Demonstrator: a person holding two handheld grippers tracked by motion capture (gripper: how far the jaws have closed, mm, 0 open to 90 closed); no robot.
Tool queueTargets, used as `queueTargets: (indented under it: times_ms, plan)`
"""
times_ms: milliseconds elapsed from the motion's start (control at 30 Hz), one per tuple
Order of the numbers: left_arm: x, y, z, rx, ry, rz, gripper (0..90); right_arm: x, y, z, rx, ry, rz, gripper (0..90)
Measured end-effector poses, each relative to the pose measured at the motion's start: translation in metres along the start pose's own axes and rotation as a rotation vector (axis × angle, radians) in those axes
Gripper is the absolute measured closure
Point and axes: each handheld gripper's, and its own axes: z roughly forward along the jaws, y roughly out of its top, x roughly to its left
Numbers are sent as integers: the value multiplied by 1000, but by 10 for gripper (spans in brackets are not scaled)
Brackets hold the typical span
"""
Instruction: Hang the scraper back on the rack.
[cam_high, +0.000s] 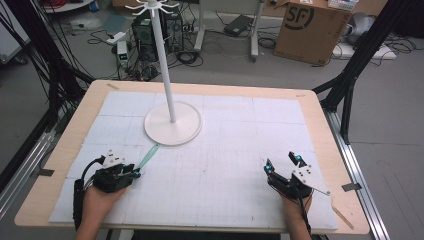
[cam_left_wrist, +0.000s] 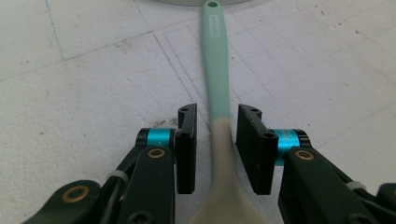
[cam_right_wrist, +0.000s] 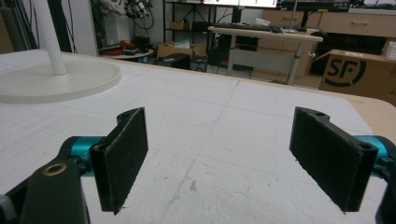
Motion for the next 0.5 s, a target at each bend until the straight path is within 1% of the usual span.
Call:
queueTargets:
  times_ms: [167, 333, 433, 500]
  plan:
    - [1, 0, 0, 2, -3, 2, 702, 0, 0, 0, -1, 0, -2, 189]
    - [1, 0, 0, 1, -3, -8, 706, 0, 0, 0, -2, -1, -4, 189]
    - [1, 0, 0, 2, -3, -4, 738, 0, 0, 0, -3, -2, -6, 189]
    - [0, 0, 1, -5, -9, -10, 772, 0, 0, 0, -1, -2, -3, 189]
